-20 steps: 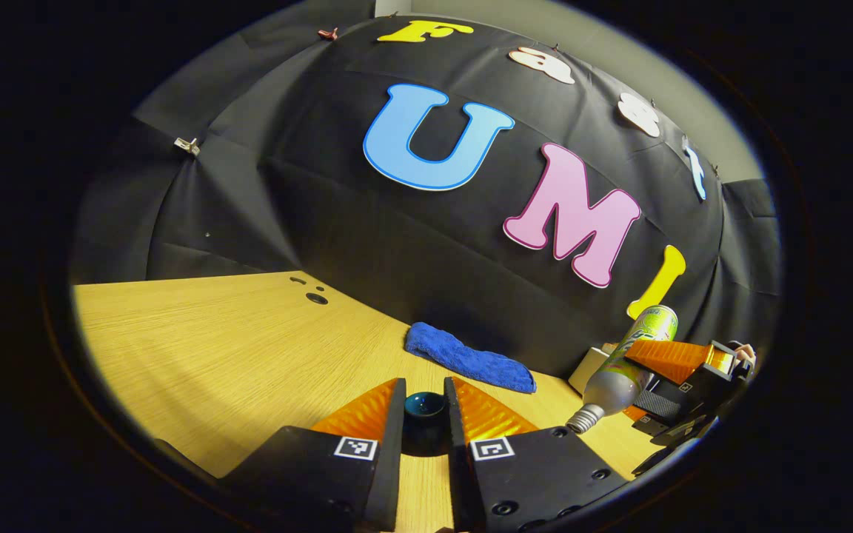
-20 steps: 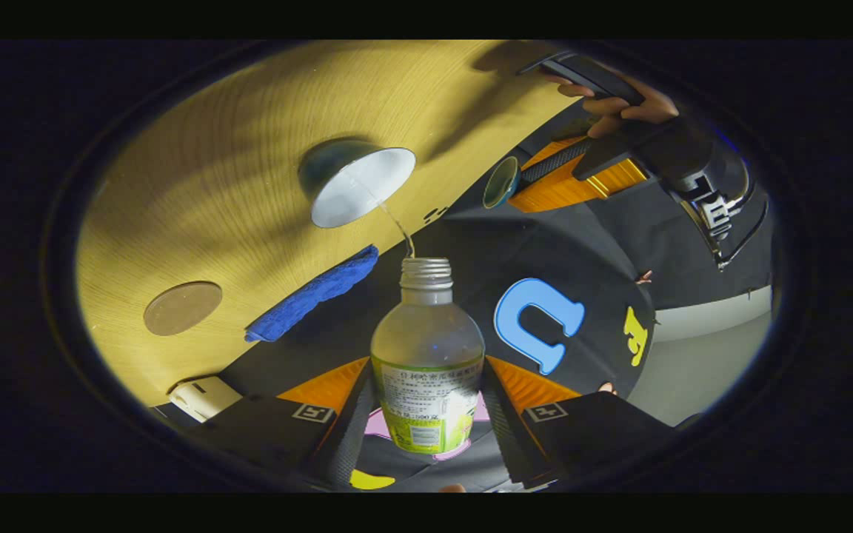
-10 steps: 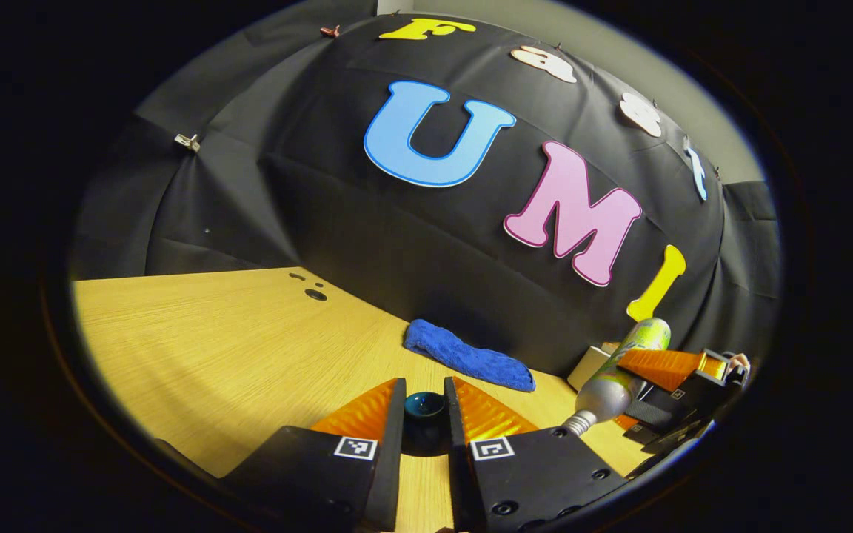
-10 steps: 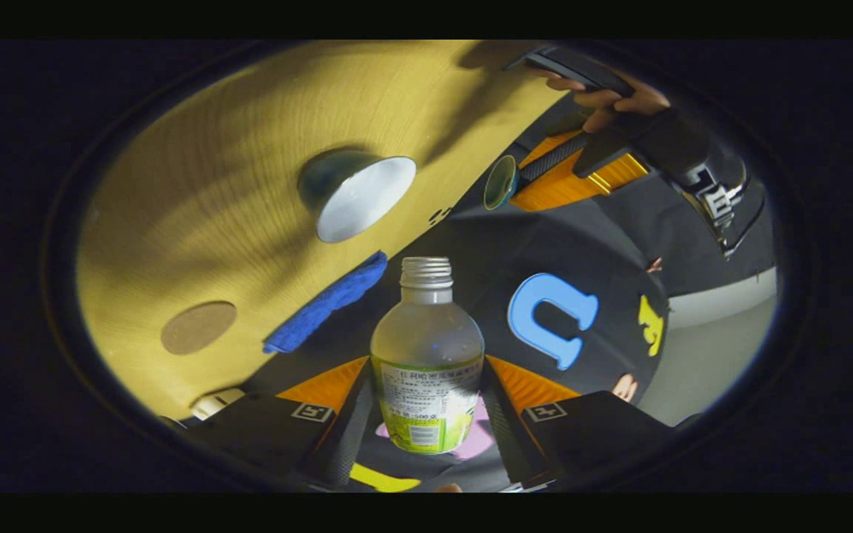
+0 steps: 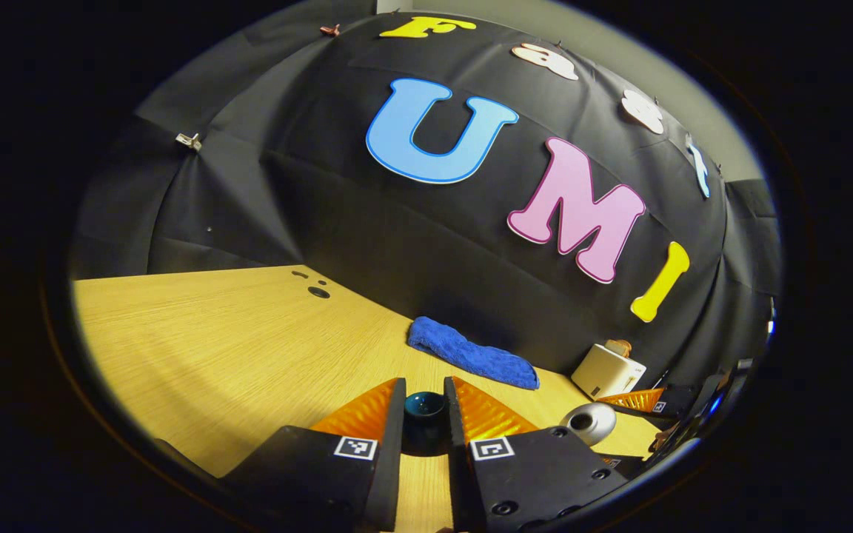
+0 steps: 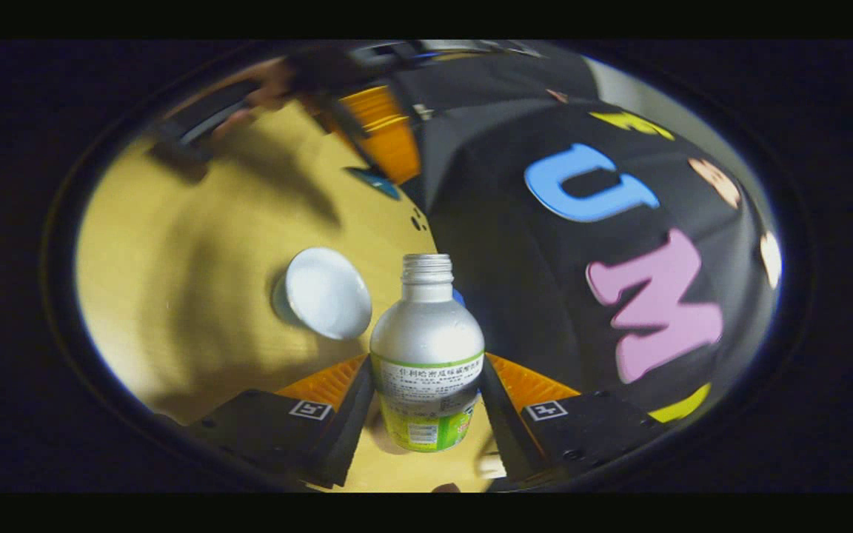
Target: Open the teacup lid with one hand, grasp the water bottle and pour water into the teacup with the other hand; after pouring, place the water bottle on the coaster and then close the teacup lid.
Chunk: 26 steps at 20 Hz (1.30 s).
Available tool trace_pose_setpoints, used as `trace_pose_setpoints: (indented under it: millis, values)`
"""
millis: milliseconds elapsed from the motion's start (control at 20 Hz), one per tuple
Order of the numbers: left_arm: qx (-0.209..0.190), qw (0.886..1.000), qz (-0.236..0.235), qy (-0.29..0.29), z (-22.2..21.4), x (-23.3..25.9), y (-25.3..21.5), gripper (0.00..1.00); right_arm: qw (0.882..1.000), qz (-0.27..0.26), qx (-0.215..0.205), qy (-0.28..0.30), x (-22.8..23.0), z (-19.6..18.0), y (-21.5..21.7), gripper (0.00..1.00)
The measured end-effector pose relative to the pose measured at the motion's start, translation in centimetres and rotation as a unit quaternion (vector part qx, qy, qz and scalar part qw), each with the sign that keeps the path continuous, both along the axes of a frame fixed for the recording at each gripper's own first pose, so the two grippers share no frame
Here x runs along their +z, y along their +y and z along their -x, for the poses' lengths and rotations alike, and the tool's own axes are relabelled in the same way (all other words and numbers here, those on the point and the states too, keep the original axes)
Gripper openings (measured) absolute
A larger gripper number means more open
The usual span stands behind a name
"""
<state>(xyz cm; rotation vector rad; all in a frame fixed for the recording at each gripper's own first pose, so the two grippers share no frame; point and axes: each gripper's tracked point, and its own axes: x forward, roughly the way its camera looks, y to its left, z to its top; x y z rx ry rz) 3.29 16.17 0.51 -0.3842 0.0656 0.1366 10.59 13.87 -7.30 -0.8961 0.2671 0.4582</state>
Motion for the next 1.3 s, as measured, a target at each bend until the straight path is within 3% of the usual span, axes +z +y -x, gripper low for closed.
trace_pose_setpoints:
  millis: [100, 250, 350, 650, 1300]
  values:
    - [0.006, 1.000, -0.001, 0.003, 0.1, -0.1, 0.5, 0.31, 0.989, -0.144, -0.034, 0.031, 1.3, -0.2, -0.2, 0.79]
    - [0.008, 1.000, -0.002, 0.005, 0.1, -0.2, 0.5, 0.31, 0.942, -0.326, -0.064, 0.041, 4.2, 0.2, -1.3, 0.79]
    - [0.005, 1.000, 0.000, 0.004, 0.0, -0.1, 0.3, 0.31, 0.921, -0.379, -0.085, 0.035, 4.0, 0.2, -2.4, 0.79]
    - [-0.002, 1.000, 0.001, 0.002, -0.1, 0.0, -0.2, 0.31, 0.884, -0.447, -0.131, 0.041, 3.4, 0.5, -3.2, 0.79]
    - [-0.016, 1.000, 0.005, 0.014, -0.6, -0.8, -0.9, 0.31, 0.883, -0.438, -0.162, 0.048, 0.9, -0.1, -4.4, 0.79]
